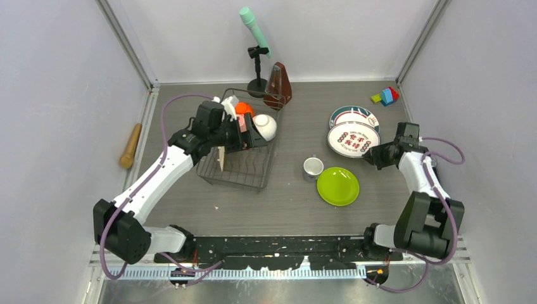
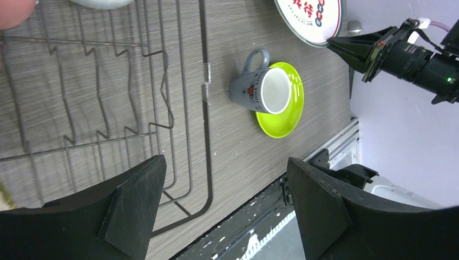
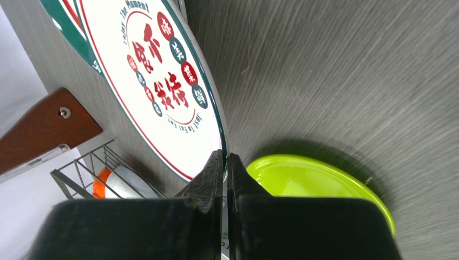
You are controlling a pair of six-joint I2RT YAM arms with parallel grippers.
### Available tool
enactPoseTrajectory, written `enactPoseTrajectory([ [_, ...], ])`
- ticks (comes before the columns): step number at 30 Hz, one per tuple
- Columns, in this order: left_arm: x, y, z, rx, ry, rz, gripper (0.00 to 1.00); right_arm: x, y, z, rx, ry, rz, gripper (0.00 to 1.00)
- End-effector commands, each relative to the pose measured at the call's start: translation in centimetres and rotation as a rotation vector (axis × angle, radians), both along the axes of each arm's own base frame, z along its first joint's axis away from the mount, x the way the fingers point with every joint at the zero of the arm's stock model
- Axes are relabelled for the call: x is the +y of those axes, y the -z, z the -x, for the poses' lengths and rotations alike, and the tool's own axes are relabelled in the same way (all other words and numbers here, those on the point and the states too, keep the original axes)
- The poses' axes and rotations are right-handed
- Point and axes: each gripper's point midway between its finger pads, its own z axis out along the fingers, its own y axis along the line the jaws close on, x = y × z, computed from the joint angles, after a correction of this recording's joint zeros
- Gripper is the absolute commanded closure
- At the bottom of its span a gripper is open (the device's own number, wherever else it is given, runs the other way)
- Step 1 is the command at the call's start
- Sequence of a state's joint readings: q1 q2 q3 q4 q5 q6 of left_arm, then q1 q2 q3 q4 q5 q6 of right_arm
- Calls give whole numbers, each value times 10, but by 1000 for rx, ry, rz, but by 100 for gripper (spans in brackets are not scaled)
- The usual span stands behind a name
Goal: Load the mixed dishes into the dish rack
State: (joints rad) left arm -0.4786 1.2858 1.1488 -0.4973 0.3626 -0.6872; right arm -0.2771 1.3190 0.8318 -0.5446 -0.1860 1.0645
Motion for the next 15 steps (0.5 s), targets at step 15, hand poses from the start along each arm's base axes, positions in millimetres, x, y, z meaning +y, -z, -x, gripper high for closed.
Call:
enactPoseTrajectory([
  [15,-53,-39,-21,-66,57,140,15,22,2,20,-120,-181,23,97],
])
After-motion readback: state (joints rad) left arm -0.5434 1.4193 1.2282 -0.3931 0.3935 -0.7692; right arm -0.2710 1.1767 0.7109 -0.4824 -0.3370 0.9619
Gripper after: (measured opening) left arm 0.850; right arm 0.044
